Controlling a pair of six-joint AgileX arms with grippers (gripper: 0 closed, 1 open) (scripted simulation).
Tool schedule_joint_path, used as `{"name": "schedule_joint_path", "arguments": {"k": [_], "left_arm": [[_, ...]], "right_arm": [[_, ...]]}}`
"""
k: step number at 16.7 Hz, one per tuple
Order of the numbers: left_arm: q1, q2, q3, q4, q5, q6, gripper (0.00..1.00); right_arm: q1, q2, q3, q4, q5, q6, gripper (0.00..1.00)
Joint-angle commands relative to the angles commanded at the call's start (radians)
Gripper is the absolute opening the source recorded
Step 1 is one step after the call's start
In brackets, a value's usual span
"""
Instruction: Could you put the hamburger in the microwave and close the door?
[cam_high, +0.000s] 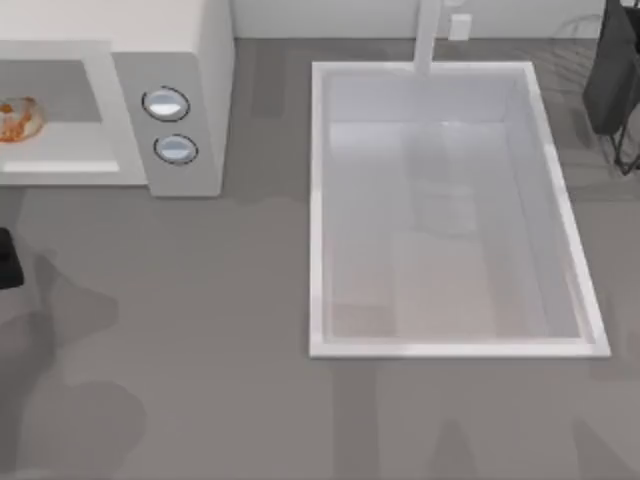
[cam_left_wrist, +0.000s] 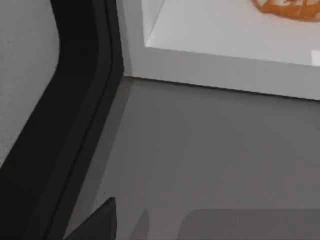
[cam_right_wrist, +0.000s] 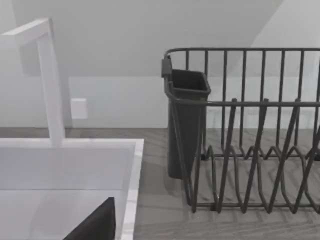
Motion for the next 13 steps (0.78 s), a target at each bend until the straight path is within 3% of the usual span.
{"name": "schedule_joint_path", "arguments": {"k": [13], "left_arm": [[-0.002, -0.085, 0.046, -0.033, 0.006, -0.003, 1.0]], "right_arm": [[0.0, 0.0, 0.0, 0.0, 0.0, 0.0, 1.0]]}}
